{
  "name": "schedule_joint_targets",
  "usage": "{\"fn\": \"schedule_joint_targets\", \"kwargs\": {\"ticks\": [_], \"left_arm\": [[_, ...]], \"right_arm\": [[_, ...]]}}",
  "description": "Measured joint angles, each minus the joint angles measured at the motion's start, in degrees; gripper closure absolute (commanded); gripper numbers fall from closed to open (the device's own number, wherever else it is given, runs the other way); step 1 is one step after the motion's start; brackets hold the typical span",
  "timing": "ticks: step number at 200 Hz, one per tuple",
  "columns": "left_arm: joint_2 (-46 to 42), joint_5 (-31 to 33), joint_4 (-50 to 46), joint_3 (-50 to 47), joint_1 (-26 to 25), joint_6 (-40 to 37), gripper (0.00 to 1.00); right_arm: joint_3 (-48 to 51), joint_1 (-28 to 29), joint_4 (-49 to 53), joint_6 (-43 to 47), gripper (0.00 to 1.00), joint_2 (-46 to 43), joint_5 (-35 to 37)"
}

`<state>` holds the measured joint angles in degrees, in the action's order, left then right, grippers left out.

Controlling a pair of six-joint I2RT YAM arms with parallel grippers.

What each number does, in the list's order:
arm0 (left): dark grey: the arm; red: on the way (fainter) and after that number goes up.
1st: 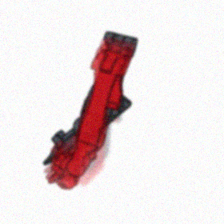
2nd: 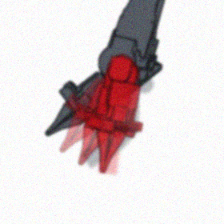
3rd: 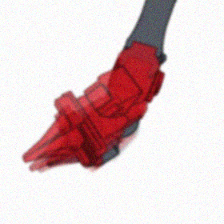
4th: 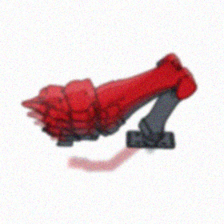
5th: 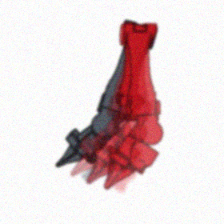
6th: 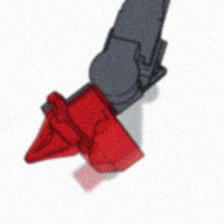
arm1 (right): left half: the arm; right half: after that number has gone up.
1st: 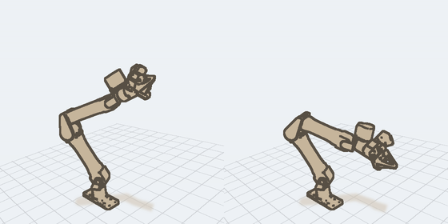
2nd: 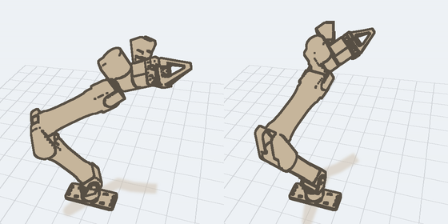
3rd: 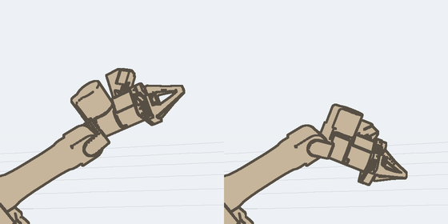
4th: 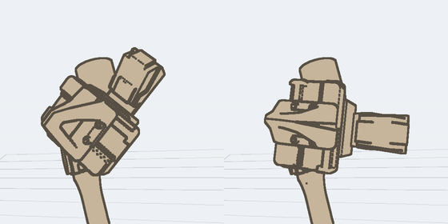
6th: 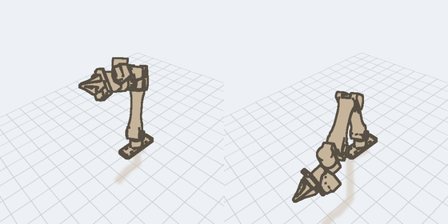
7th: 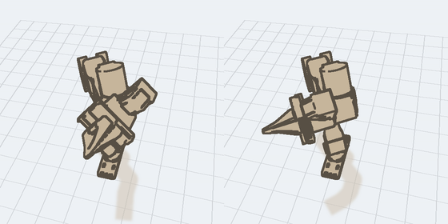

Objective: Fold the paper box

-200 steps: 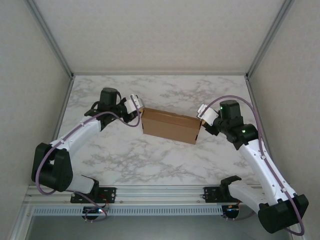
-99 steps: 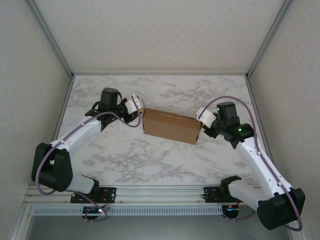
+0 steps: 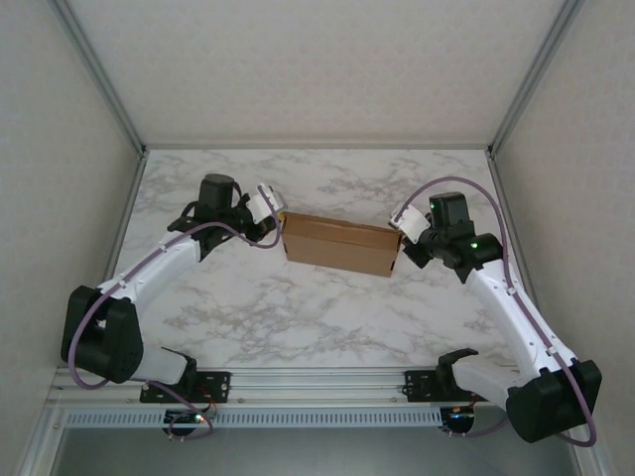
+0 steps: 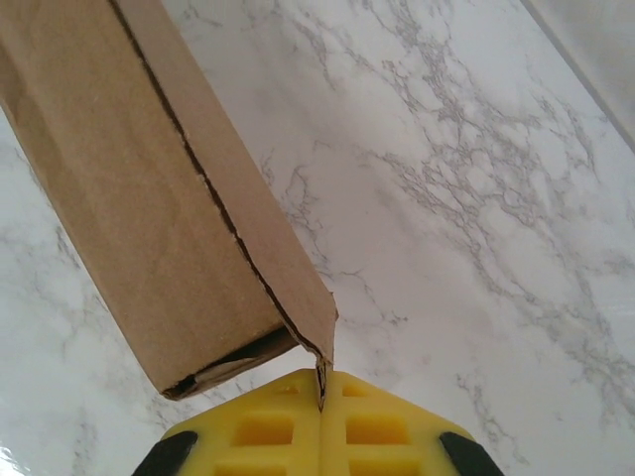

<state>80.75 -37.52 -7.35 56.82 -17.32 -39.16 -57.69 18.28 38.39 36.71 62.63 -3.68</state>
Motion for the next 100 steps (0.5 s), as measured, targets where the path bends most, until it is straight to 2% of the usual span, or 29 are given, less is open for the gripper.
{"fn": "schedule_joint_targets", "kwargs": {"ticks": [63,100], "left_arm": [[-3.9,8.7,2.8,0.1,-3.8,16.4,1.00],[0.9,11.3,-0.5,6.8,-4.5,27.3,1.00]], "right_arm": [[-5.9,-0.8,0.7,-15.3,1.00,4.7,0.8],[-15.6,-0.8,3.9,-28.2,1.00,11.9,3.6]]}}
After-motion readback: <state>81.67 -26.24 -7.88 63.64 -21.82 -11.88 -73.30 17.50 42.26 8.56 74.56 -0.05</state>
